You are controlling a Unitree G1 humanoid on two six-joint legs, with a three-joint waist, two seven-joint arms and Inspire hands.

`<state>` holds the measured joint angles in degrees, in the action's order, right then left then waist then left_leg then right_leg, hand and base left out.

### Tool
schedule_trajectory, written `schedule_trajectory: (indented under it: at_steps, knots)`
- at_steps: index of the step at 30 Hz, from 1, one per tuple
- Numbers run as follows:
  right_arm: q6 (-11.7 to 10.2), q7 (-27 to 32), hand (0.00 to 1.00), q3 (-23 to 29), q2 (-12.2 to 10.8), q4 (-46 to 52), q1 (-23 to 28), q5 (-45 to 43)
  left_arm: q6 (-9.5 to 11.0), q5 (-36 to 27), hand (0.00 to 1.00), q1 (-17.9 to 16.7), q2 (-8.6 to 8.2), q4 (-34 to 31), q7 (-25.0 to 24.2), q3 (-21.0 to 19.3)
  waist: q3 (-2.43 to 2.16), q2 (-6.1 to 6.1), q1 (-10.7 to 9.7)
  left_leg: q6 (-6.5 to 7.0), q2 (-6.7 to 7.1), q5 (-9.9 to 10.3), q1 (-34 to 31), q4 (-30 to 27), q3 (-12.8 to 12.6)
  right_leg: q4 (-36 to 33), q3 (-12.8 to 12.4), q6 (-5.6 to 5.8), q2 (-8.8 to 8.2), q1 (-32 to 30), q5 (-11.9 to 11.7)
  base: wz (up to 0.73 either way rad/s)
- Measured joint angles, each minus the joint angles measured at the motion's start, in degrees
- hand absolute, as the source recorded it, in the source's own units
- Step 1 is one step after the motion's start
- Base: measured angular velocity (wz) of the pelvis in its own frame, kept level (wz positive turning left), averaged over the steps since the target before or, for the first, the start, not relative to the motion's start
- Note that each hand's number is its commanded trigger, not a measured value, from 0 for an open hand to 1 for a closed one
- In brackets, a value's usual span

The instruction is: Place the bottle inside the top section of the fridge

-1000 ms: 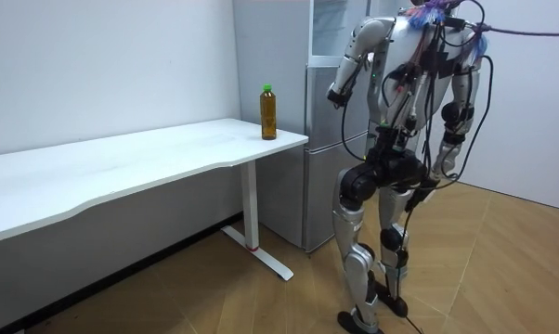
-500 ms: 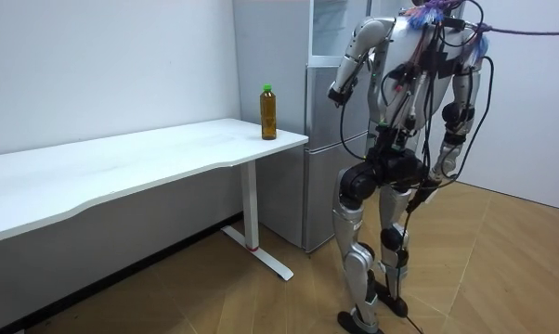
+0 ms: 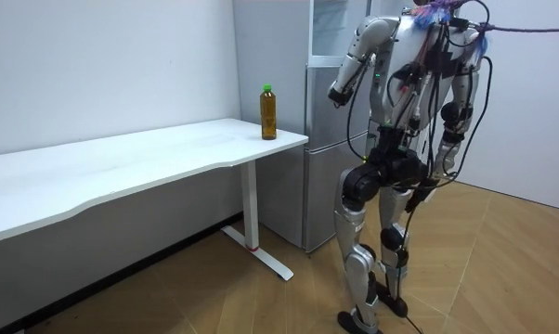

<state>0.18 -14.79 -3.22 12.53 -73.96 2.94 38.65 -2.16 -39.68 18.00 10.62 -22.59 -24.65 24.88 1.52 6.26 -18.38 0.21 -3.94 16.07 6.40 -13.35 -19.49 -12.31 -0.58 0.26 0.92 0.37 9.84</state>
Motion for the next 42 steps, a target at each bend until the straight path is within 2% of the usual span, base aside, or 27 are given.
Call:
schedule_trajectory:
  at_steps: [3, 4, 7, 8, 10, 12, 18, 20, 24, 31, 32, 33, 34, 37, 40, 42]
  knots:
    - [-0.1, 1.2, 0.00, 0.1, 0.0, 0.0, 0.0, -0.6, -0.1, 1.8, 0.00, 0.0, 1.14, 0.0, 1.6, 0.0, 0.04, -0.07, 0.2, -0.09, 0.52, -0.4, -0.9, 0.0, 2.7, 0.6, 2.6, -0.02, -0.68, 0.6, 0.0, 0.43]
    - [-0.1, 1.5, 0.00, 0.1, 0.0, 0.0, 0.1, -0.6, -0.1, 2.1, 0.00, 0.0, 1.29, 0.0, 1.9, 0.0, 0.04, -0.09, 0.5, -0.07, 0.61, -0.5, -0.9, 0.0, 3.1, 0.6, 2.8, -0.01, -0.75, 0.7, 0.0, 0.36]
    - [-0.1, 1.8, 0.00, -0.1, 0.0, 0.3, 0.1, -1.5, -0.1, 3.2, 0.00, 0.0, 1.41, -0.4, 2.6, -0.7, -0.14, -0.20, 2.5, 0.03, 0.78, -0.7, -2.1, -0.3, 4.6, 0.5, 4.5, 0.00, -1.11, 0.6, 0.1, 0.28]
    - [-0.1, 1.9, 0.00, -0.1, -0.3, 0.4, 0.0, -2.8, -0.1, 3.2, 0.00, 0.0, 1.31, -0.4, 2.9, -1.6, -0.20, -0.45, 3.6, -0.01, 0.86, -1.0, -2.4, -0.2, 5.3, 0.5, 4.9, -0.02, -1.21, 0.7, 0.0, 0.30]
    - [-0.4, 1.8, 0.00, 0.0, -0.4, 0.4, -0.2, -4.4, -0.1, 3.9, 0.00, -0.1, 1.39, -0.7, 3.4, -3.1, -0.33, -0.93, 4.2, 0.04, 1.24, -1.6, -2.9, 0.1, 6.8, 0.5, 6.2, -0.10, -1.56, 0.8, 0.0, 0.37]
    - [-0.4, 1.6, 0.00, -0.2, -0.3, 0.6, -0.3, -5.6, 0.0, 4.4, 0.00, -0.1, 1.66, -1.2, 4.3, -4.7, -0.45, -1.29, 6.1, -0.04, 1.53, -2.1, -3.2, 0.6, 8.1, 0.7, 7.6, -0.15, -1.79, 0.8, 0.1, 0.30]
    - [-0.9, 1.4, 0.00, -2.3, -0.8, 1.0, -0.7, -7.8, 0.0, 4.4, 0.00, -1.5, 2.72, -1.2, 5.2, -6.3, -0.58, -2.04, 9.7, -0.12, 1.61, -2.2, -2.7, 0.6, 9.4, 1.7, 9.2, -0.25, -1.90, 2.6, 0.1, 0.16]
    - [-1.0, 1.0, 0.00, -2.3, -1.0, 1.1, -0.8, -7.7, 0.0, 4.4, 0.00, -2.8, 2.94, -1.5, 5.2, -7.1, -0.79, -2.15, 9.9, -0.12, 1.62, -2.2, -2.5, 0.5, 9.4, 1.8, 9.4, -0.25, -1.91, 3.0, 0.2, 0.04]
    - [-1.0, 0.9, 0.00, -2.3, -1.1, 1.1, -0.6, -7.7, 0.1, 4.9, 0.00, -4.0, 3.50, -1.4, 5.7, -8.1, -0.73, -2.29, 10.8, -0.12, 1.64, -2.2, -2.0, 0.5, 9.7, 1.8, 9.6, -0.25, -1.91, 3.7, 0.2, 0.01]
    - [-1.0, 0.9, 0.00, -2.1, -1.3, 0.6, 0.1, -7.5, 0.0, 8.1, 0.00, -8.1, 3.38, -2.4, 7.1, -15.0, -0.80, -2.31, 11.2, -0.13, 1.69, -2.2, -2.9, -0.6, 11.4, 1.9, 10.8, -0.42, -1.97, 3.7, 0.4, 0.10]
    - [-1.1, 0.9, 0.00, -1.9, -1.4, 0.4, 0.6, -7.3, 0.1, 8.6, 0.00, -9.0, 3.36, -3.3, 7.6, -16.3, -0.93, -2.28, 11.2, -0.13, 1.71, -2.2, -2.9, -0.7, 11.7, 2.2, 11.1, -0.44, -1.96, 3.8, 0.4, 0.11]
    - [-1.4, 0.9, 0.00, -1.7, -1.4, 0.2, 0.7, -7.3, 0.2, 8.9, 0.00, -9.6, 3.31, -4.1, 8.4, -17.3, -1.25, -1.97, 11.4, -0.16, 1.70, -2.2, -2.8, -0.7, 11.8, 2.5, 11.2, -0.46, -1.92, 4.1, 0.4, 0.13]
    - [-1.6, 0.9, 0.00, -1.7, -1.4, 0.2, 0.7, -7.3, 0.3, 9.0, 0.00, -9.6, 3.30, -4.4, 8.8, -17.8, -1.29, -1.93, 11.7, -0.17, 1.72, -2.2, -2.8, -0.7, 12.0, 2.5, 11.5, -0.45, -1.96, 4.5, 0.4, 0.12]
    - [-2.3, 1.0, 0.00, -1.6, -1.3, 0.0, 1.7, -7.3, 1.4, 10.5, 0.00, -9.6, 3.17, -6.3, 11.1, -20.3, -1.66, -1.78, 13.3, -0.27, 1.75, -2.3, -2.5, -0.6, 12.3, 2.6, 12.2, -0.48, -2.02, 5.1, 0.4, 0.10]
    - [-3.3, 1.0, 0.00, -0.4, -1.7, 0.2, 3.0, -7.5, 3.7, 10.6, 0.00, -10.7, 2.66, -7.9, 12.1, -25.3, -1.66, -2.00, 14.9, -0.45, 1.80, -2.4, -1.3, -0.1, 12.4, 2.5, 12.4, -0.61, -2.05, 5.8, 0.8, 0.05]
    - [-3.3, 0.9, 0.00, 0.6, -1.9, 0.2, 3.5, -7.7, 5.2, 12.8, 0.00, -12.6, 2.74, -9.1, 13.0, -30.2, -1.51, -2.51, 15.7, -0.57, 1.94, -2.5, -1.7, -0.2, 13.5, 2.4, 13.2, -0.71, -2.15, 6.4, 1.2, 0.15]
